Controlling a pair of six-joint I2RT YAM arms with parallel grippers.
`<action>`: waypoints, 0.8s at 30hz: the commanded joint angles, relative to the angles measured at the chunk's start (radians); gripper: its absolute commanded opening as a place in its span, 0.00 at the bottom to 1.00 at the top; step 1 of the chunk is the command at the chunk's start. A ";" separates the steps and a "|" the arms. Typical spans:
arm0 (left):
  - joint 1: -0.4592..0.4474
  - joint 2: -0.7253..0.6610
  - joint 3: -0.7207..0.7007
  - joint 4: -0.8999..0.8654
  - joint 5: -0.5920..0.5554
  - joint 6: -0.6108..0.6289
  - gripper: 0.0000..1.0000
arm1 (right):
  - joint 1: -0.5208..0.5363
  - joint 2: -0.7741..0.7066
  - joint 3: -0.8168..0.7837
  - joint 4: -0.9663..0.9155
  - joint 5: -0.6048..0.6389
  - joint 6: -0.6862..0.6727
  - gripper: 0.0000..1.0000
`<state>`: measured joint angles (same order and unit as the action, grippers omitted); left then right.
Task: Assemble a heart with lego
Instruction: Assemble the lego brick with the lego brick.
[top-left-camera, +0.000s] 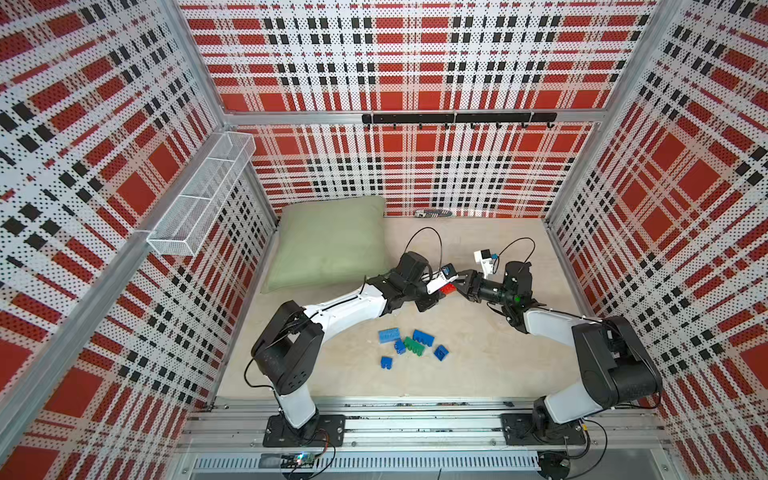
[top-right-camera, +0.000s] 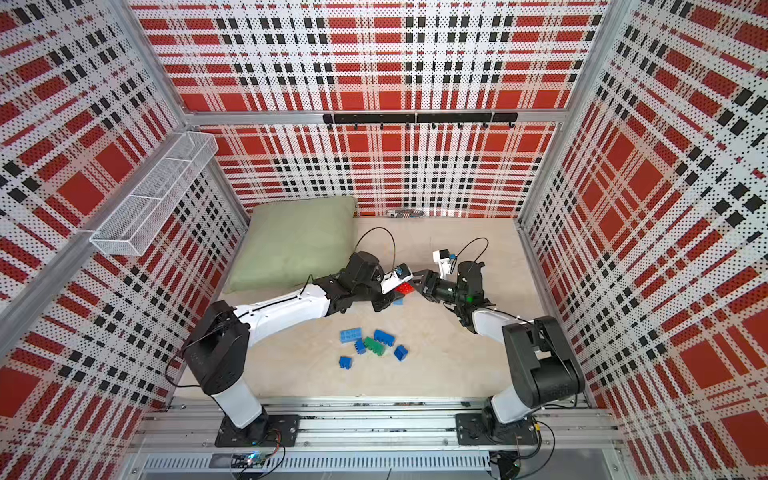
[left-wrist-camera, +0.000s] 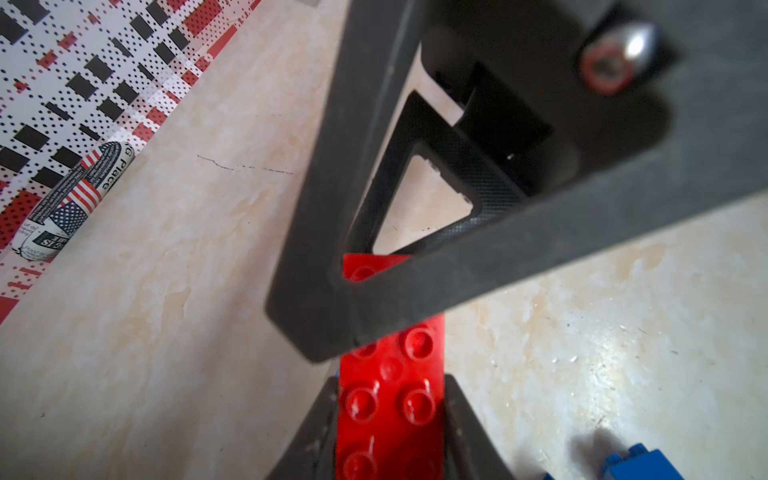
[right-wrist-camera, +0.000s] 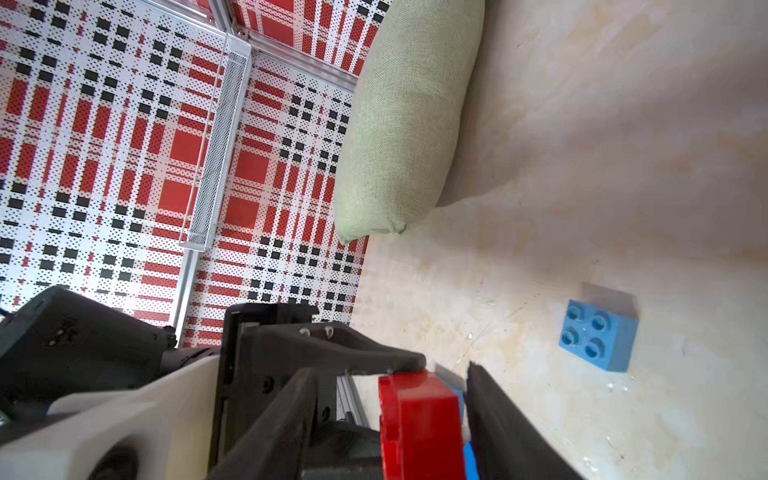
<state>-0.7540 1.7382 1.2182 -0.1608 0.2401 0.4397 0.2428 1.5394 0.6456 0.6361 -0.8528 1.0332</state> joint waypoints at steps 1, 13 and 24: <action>0.008 -0.028 0.036 -0.001 0.027 0.012 0.29 | 0.015 0.015 0.012 -0.008 -0.008 -0.013 0.54; 0.031 0.013 0.076 -0.036 0.035 0.012 0.33 | 0.024 0.042 -0.029 0.119 0.010 0.047 0.29; 0.090 -0.026 0.001 0.033 0.021 -0.119 0.74 | 0.041 0.121 -0.081 0.322 0.163 0.148 0.26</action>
<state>-0.6903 1.7416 1.2575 -0.1768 0.2707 0.3962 0.2741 1.6360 0.5785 0.8455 -0.7570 1.1404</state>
